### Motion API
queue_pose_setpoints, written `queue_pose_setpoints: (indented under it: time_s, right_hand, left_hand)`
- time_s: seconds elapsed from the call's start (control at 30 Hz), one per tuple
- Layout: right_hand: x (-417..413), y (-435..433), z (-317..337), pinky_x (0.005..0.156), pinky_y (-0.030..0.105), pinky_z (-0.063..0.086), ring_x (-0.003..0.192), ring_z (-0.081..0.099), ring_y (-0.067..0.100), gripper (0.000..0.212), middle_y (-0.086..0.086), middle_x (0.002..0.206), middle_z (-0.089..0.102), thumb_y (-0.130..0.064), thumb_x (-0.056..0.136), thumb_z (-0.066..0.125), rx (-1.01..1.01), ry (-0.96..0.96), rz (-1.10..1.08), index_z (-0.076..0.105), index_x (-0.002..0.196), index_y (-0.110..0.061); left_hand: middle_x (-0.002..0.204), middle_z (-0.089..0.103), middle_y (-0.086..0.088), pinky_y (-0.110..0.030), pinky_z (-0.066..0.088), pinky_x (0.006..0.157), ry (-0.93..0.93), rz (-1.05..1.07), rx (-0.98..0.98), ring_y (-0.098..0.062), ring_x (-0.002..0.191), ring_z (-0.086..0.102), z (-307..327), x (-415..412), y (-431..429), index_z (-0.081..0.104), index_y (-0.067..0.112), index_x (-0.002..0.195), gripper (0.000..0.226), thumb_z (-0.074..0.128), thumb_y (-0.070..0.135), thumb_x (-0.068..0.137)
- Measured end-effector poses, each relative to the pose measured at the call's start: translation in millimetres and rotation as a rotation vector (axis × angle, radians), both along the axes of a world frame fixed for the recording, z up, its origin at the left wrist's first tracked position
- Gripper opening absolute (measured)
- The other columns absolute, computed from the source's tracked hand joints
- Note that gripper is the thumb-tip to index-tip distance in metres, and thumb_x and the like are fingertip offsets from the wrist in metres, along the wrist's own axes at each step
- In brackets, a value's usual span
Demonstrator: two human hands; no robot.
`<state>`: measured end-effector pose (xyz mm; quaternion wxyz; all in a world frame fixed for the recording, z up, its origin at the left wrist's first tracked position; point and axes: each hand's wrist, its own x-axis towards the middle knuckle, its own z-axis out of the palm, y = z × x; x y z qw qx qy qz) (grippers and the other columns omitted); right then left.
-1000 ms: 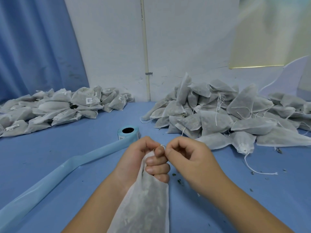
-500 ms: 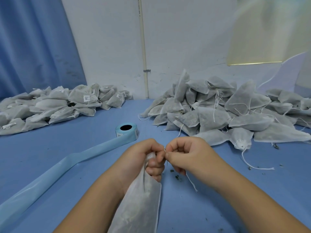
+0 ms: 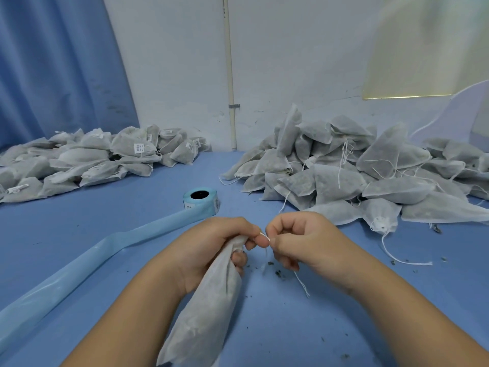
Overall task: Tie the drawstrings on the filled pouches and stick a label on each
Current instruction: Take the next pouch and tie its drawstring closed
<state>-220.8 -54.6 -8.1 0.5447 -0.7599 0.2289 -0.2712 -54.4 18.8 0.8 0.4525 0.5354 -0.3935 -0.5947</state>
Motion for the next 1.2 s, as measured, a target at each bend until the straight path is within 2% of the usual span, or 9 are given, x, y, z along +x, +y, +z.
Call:
queue_pose_setpoints:
  time_s: [0.17, 0.37, 0.5, 0.67, 0.8, 0.9, 0.97, 1.1, 1.2]
  right_hand:
    - [-4, -4, 0, 0.051, 0.021, 0.039, 0.053, 0.045, 0.015, 0.013, -0.002, 0.055, 0.05, -0.014, 0.066, 0.053, -0.021, 0.045, 0.029, 0.06, 0.061, -0.022]
    - [-6, -8, -3, 0.051, 0.021, 0.04, 0.052, 0.048, 0.013, 0.012, -0.003, 0.055, 0.051, -0.017, 0.067, 0.053, -0.011, 0.074, 0.028, 0.059, 0.058, -0.024]
    - [-5, -9, -5, 0.052, 0.023, 0.041, 0.053, 0.05, 0.015, 0.01, -0.001, 0.056, 0.054, -0.019, 0.067, 0.054, -0.006, 0.044, -0.007, 0.06, 0.061, -0.025]
    - [-1, -11, -6, 0.051, 0.027, 0.045, 0.058, 0.06, 0.018, 0.005, 0.002, 0.071, 0.065, -0.024, 0.074, 0.067, 0.097, -0.116, -0.037, 0.064, 0.076, -0.02]
    - [2, -8, -7, 0.051, 0.023, 0.047, 0.06, 0.063, 0.019, 0.014, 0.004, 0.069, 0.066, -0.006, 0.082, 0.072, 0.123, -0.165, -0.09, 0.061, 0.088, -0.01]
    - [4, -6, -5, 0.051, 0.022, 0.047, 0.058, 0.063, 0.015, 0.013, 0.002, 0.063, 0.064, -0.003, 0.081, 0.071, 0.114, -0.183, -0.139, 0.061, 0.086, -0.009]
    - [5, -4, -6, 0.052, 0.02, 0.046, 0.056, 0.06, 0.01, 0.013, -0.004, 0.06, 0.063, -0.001, 0.081, 0.07, 0.012, -0.153, -0.191, 0.064, 0.085, -0.012]
    - [8, 1, -9, 0.057, 0.013, 0.039, 0.059, 0.051, 0.004, 0.021, -0.008, 0.063, 0.059, -0.001, 0.075, 0.068, -0.545, 0.0, -0.348, 0.072, 0.078, -0.021]
    - [8, 1, -10, 0.061, 0.011, 0.037, 0.068, 0.052, 0.008, 0.021, -0.003, 0.067, 0.06, -0.001, 0.074, 0.068, -0.693, 0.013, -0.377, 0.075, 0.076, -0.02]
  left_hand:
    - [0.079, 0.057, -0.008, -0.026, 0.04, 0.052, -0.148, 0.079, -0.06, -0.013, 0.046, 0.045, 0, -3, 1, 0.074, 0.011, 0.069, 0.015, 0.072, 0.024, 0.064]
    - [0.063, 0.048, -0.01, -0.035, 0.034, 0.062, -0.414, 0.201, -0.205, -0.022, 0.061, 0.043, -3, -11, 0, 0.076, 0.014, 0.073, 0.027, 0.072, 0.039, 0.062]
    - [0.082, 0.07, -0.003, -0.025, 0.041, 0.078, -0.507, 0.214, -0.31, -0.003, 0.077, 0.059, -4, -11, 1, 0.076, 0.023, 0.074, 0.025, 0.067, 0.045, 0.067]
    - [0.072, 0.065, 0.01, -0.023, 0.041, 0.075, -0.504, 0.209, -0.36, -0.001, 0.072, 0.056, -6, -12, -2, 0.072, 0.025, 0.068, 0.022, 0.063, 0.044, 0.075]
    - [0.068, 0.059, 0.011, -0.026, 0.039, 0.072, -0.521, 0.227, -0.365, -0.004, 0.069, 0.051, -8, -12, -5, 0.066, 0.026, 0.063, 0.023, 0.062, 0.045, 0.077]
    - [0.063, 0.058, 0.015, -0.012, 0.039, 0.062, -0.546, 0.271, -0.407, -0.001, 0.064, 0.051, -11, -10, -6, 0.066, 0.024, 0.062, 0.026, 0.065, 0.031, 0.088]
    - [0.063, 0.058, 0.016, -0.008, 0.038, 0.057, -0.584, 0.28, -0.433, 0.001, 0.062, 0.051, -12, -10, -6, 0.068, 0.021, 0.066, 0.024, 0.064, 0.027, 0.089]
    - [0.064, 0.061, 0.021, -0.01, 0.037, 0.058, -0.661, 0.242, -0.46, 0.005, 0.061, 0.051, -14, -13, -6, 0.068, 0.022, 0.069, 0.022, 0.062, 0.027, 0.09]
    - [0.059, 0.057, 0.024, -0.011, 0.033, 0.056, -0.709, 0.222, -0.475, 0.006, 0.055, 0.047, -13, -12, -5, 0.065, 0.026, 0.069, 0.024, 0.061, 0.026, 0.092]
